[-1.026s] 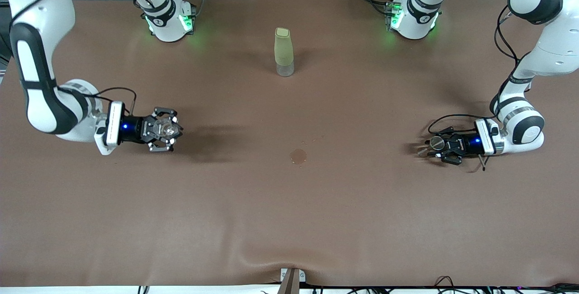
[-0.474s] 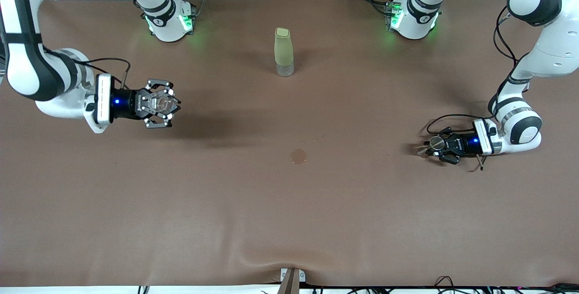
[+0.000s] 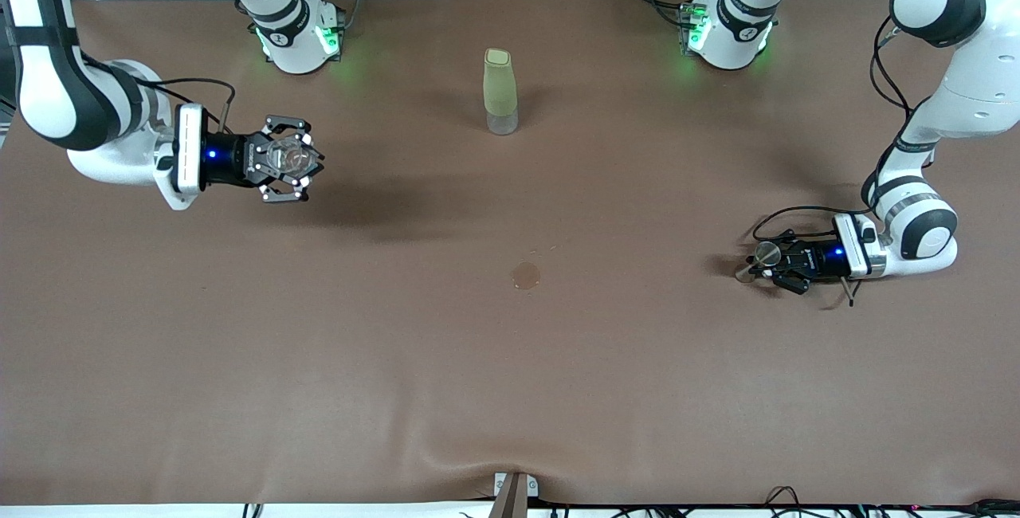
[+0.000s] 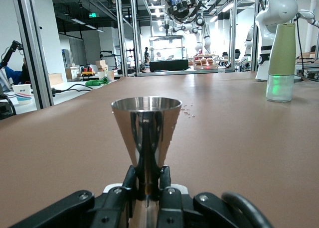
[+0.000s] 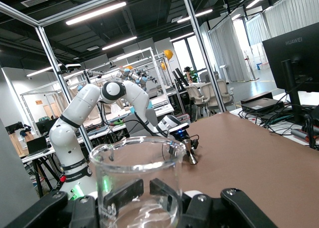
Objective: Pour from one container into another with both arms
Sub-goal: 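Lift the beaker with the right gripper while the left gripper lifts the jigger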
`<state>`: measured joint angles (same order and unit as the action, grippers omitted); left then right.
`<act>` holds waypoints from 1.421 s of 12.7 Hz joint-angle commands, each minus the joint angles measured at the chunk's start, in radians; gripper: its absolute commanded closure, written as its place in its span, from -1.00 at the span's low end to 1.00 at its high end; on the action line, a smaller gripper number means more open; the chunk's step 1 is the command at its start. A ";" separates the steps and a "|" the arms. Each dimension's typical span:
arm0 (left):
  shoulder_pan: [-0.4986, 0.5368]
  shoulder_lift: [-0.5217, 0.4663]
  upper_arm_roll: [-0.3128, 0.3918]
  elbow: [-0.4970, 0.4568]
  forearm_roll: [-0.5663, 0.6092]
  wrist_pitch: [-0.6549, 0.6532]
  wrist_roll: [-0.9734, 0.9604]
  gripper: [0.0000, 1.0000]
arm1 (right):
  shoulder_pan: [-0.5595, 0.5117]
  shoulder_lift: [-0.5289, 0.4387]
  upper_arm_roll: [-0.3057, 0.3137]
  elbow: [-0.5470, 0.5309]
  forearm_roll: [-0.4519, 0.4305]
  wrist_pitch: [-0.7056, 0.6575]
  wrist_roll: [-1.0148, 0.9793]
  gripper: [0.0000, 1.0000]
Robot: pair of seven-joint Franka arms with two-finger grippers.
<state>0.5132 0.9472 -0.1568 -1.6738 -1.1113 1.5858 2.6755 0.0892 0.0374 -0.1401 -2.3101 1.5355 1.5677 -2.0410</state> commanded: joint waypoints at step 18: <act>-0.156 -0.024 -0.116 0.022 -0.180 0.035 -0.111 1.00 | 0.494 0.119 0.074 0.009 0.610 0.395 -0.163 1.00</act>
<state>0.3842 0.9445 -0.2753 -1.6450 -1.2537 1.5973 2.5860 0.5755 0.1305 -0.0958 -2.3351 2.0924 1.9221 -2.1783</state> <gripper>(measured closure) 0.793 0.855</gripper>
